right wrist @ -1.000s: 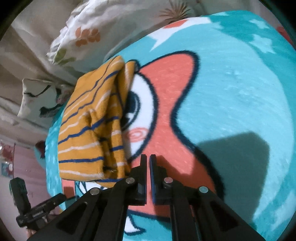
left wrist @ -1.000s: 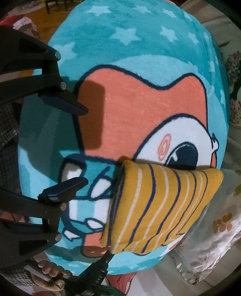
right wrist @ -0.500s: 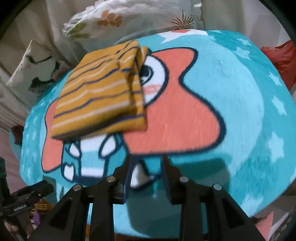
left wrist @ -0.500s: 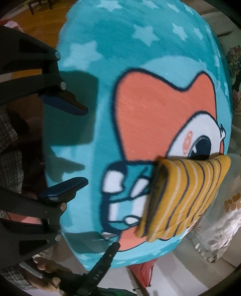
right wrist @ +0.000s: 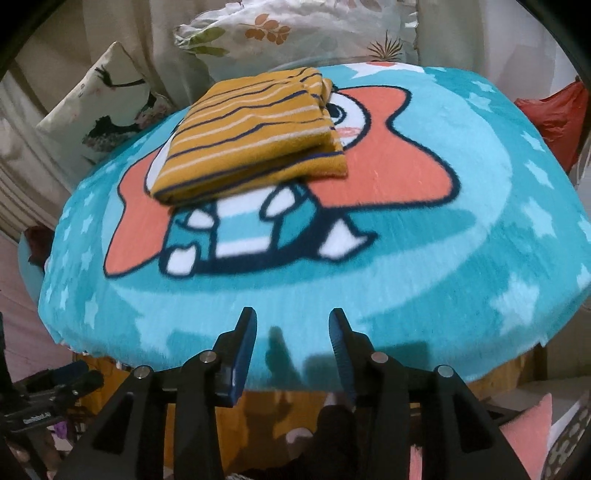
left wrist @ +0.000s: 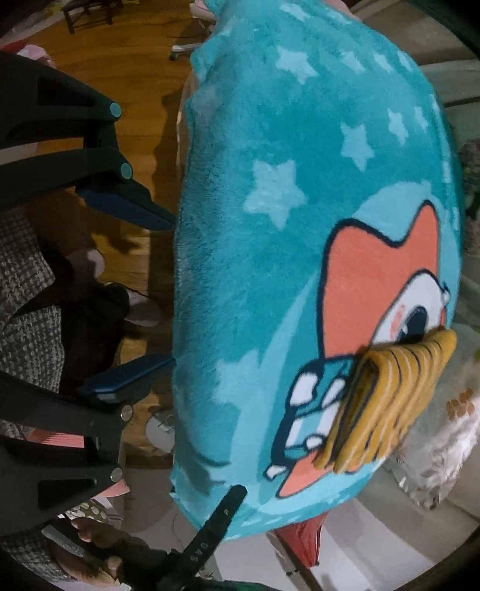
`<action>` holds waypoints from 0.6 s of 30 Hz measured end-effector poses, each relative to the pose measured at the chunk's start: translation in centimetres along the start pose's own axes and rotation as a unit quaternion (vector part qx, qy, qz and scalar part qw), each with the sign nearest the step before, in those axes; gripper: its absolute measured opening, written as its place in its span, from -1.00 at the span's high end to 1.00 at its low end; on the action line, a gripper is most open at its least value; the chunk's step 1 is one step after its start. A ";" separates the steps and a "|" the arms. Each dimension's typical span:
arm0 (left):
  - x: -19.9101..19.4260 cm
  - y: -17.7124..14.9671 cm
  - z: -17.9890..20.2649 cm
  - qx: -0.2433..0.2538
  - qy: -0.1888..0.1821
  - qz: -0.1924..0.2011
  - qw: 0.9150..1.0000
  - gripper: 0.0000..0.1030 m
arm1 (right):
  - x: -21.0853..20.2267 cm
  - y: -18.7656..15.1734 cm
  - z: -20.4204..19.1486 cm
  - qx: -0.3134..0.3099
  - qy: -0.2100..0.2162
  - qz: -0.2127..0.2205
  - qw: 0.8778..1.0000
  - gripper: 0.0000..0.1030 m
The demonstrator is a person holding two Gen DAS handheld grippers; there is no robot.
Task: Fold small clothes
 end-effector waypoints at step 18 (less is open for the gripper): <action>-12.5 -0.7 2.8 0.039 0.109 0.263 0.958 -0.72 | -7.2 -2.2 -1.7 -0.027 -0.026 0.064 0.997 -0.01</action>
Point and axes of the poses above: each gripper's, at about its wrist camera, not at the fingertips, and x roughly the way its jaws point, z to its right, y to its top, the point moved 4 cm from there along x, roughly the way its jaws point
